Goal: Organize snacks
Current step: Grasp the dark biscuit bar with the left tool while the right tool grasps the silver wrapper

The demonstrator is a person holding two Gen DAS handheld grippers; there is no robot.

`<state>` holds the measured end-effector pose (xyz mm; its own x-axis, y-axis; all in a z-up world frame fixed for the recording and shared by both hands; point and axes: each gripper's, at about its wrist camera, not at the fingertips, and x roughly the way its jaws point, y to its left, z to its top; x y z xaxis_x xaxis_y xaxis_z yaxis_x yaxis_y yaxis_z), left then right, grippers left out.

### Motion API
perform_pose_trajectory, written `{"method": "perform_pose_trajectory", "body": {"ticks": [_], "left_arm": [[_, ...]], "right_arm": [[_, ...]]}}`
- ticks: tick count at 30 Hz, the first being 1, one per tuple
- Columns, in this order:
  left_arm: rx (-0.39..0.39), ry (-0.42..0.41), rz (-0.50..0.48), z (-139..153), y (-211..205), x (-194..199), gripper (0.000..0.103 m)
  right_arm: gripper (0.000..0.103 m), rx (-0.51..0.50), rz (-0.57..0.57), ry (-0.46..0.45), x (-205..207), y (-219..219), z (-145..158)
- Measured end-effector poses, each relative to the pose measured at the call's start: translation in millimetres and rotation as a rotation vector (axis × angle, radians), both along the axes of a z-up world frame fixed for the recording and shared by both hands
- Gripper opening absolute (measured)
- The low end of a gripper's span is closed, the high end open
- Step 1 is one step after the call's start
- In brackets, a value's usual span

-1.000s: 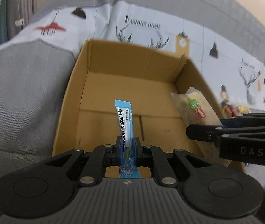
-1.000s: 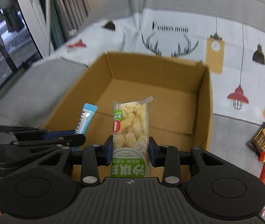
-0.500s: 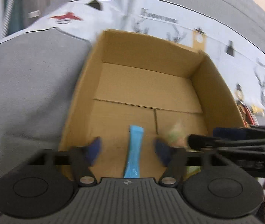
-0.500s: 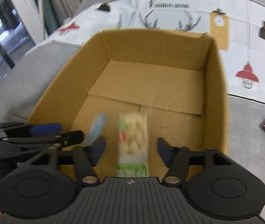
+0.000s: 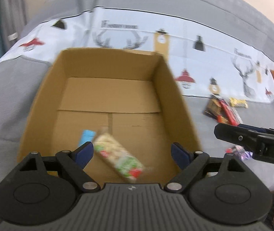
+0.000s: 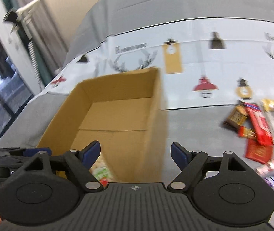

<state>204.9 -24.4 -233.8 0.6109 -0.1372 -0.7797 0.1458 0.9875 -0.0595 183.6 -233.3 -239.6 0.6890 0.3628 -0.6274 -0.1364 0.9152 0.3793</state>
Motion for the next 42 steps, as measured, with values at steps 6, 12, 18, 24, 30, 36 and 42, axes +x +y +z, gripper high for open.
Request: {"method": "perform_pose_trajectory", "body": {"ticks": [6,12,18,24,30,36,42], "left_arm": [[0.015,-0.022,-0.104,0.1,-68.6,0.9,0.091],[0.044,-0.04,-0.221,-7.6,-149.3,20.5,0.091],[0.078,-0.053,-0.304,-48.7,-227.6,70.8,0.091],[0.082,-0.014,-0.324,-103.9,-274.8,135.0,0.09],[0.149,0.056,-0.331,-156.7,-293.4,182.6,0.075],[0.114,0.062,-0.366,-170.2,-291.9,193.0,0.058],[0.12,0.079,-0.379,-166.5,-284.7,183.4,0.054]], "right_arm": [[0.084,0.022,-0.117,-0.02,-24.9,-67.1,-15.1],[0.084,0.0,-0.238,-0.07,-31.3,-139.5,-44.1],[0.084,-0.048,-0.293,-0.099,-3.8,-206.8,-86.0],[0.049,-0.058,-0.315,-0.017,45.8,-256.9,-134.3],[0.048,-0.122,-0.27,0.047,84.6,-261.0,-158.9],[0.048,-0.159,-0.232,0.075,100.5,-256.9,-174.6],[0.035,-0.277,-0.119,0.056,96.4,-231.7,-176.1]]}}
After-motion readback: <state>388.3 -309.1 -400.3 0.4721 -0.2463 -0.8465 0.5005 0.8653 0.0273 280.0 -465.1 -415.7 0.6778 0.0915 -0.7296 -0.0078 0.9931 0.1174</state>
